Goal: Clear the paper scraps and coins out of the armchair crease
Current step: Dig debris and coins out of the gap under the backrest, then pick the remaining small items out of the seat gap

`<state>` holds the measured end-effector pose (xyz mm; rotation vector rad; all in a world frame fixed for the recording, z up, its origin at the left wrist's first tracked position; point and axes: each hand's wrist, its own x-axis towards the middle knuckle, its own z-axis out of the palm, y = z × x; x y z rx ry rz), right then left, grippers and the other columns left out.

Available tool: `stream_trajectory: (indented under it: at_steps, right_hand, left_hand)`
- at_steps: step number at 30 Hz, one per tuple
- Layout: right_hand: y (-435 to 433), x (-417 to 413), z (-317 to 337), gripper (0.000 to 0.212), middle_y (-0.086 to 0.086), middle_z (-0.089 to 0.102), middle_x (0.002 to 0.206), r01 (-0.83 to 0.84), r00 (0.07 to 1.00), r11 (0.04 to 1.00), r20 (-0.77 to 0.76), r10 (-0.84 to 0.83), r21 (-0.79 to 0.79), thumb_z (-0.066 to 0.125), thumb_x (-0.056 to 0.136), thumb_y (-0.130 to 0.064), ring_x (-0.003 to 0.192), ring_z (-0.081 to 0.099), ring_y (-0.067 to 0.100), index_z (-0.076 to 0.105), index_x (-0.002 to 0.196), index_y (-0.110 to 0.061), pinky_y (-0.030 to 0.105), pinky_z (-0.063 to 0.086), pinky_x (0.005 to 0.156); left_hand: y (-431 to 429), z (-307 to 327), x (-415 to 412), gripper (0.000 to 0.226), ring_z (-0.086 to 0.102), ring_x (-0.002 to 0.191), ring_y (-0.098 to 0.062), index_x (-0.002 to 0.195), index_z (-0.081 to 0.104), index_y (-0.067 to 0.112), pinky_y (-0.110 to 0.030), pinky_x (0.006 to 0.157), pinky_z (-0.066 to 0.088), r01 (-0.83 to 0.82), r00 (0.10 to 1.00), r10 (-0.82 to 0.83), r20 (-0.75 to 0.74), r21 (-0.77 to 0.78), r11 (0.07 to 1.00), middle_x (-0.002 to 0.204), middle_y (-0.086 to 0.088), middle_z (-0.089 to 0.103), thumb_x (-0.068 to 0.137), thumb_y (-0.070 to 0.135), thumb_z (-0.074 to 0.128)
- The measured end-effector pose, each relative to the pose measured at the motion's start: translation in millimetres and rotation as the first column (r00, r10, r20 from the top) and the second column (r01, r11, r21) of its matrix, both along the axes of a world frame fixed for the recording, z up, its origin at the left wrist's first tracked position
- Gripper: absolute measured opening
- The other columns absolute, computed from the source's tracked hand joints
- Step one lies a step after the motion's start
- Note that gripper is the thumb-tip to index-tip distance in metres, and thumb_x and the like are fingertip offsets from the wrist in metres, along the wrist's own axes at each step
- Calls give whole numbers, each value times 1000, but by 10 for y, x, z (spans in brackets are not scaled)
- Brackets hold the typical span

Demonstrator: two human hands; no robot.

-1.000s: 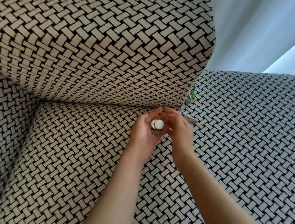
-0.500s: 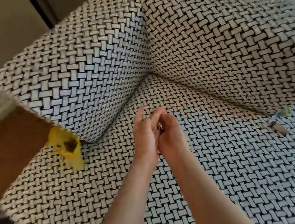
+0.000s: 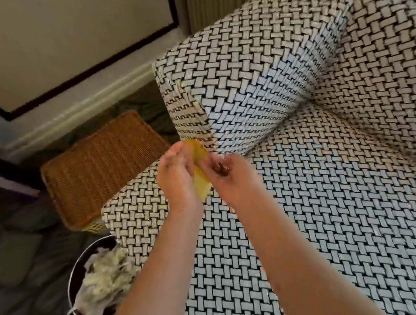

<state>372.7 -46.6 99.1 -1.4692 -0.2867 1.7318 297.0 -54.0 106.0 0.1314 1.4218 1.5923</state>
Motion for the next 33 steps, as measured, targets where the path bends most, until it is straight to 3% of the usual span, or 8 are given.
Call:
stream_trajectory:
  at_steps: [1,3,6,10,14,20,26,33]
  right_hand:
    - [39,2,-10,10,11,58,93,-21,1000,999,15,22,-42,51,92,-11,82,53,12,55,94,-3,31,44,98]
    - [118,-68,-32,43,11,60,114,-95,988,994,115,101,-56,60,88,-13,101,57,16,44,126,-3,22,44,88]
    - [155,-2,122,56,20,47,137,-203,977,979,-76,201,-13,47,95,-6,122,47,28,20,143,2,20,40,97]
    - [193,206,287,40,29,28,145,-218,959,976,-181,217,13,24,101,-3,125,36,35,26,139,10,9,33,88]
    - [181,459,165,41,25,47,130,-158,927,984,-355,117,-86,32,98,-19,124,46,35,42,127,9,39,40,98]
    - [-38,1573,12,24,8,64,93,39,987,996,-154,-51,-80,40,95,-13,80,59,20,57,109,-5,32,48,78]
    - [-466,2903,-183,19,5,65,90,277,961,956,24,-276,-97,42,95,-15,78,61,17,59,102,-9,28,49,74]
    - [-960,3900,-433,17,2,64,84,430,903,894,73,-424,-122,42,95,-14,75,60,15,58,99,-11,25,47,67]
  left_hand:
    - [12,-15,-14,33,60,77,-11,70,70,14,-18,68,48,31,999,-30,9,-51,998,84,-4,63,88,-2,47]
    - [29,3,4,20,60,84,-14,90,69,7,-20,75,48,78,997,-75,31,-122,989,91,-5,64,91,6,49]
    - [63,-7,62,22,57,67,-10,70,62,10,-15,60,47,108,994,-106,23,-132,985,67,1,64,89,6,51]
    - [92,-44,203,22,62,71,-14,70,64,10,-19,59,48,73,997,-77,-22,-146,987,75,-2,68,88,6,51]
    - [89,-106,466,23,61,76,-15,70,64,16,-25,71,49,49,994,-66,-90,-173,984,74,0,64,88,7,52]
    - [42,-79,1337,31,52,62,-12,71,57,13,-24,62,45,391,912,-409,-34,-224,892,67,-1,56,88,-5,38]
    - [2,-71,2485,28,53,64,-10,80,58,17,-24,60,44,701,705,-707,63,-217,680,74,1,58,90,-3,40]
    - [-43,-234,3535,30,54,61,-10,79,58,18,-23,56,44,840,500,-865,46,-268,472,75,1,59,90,-3,39]
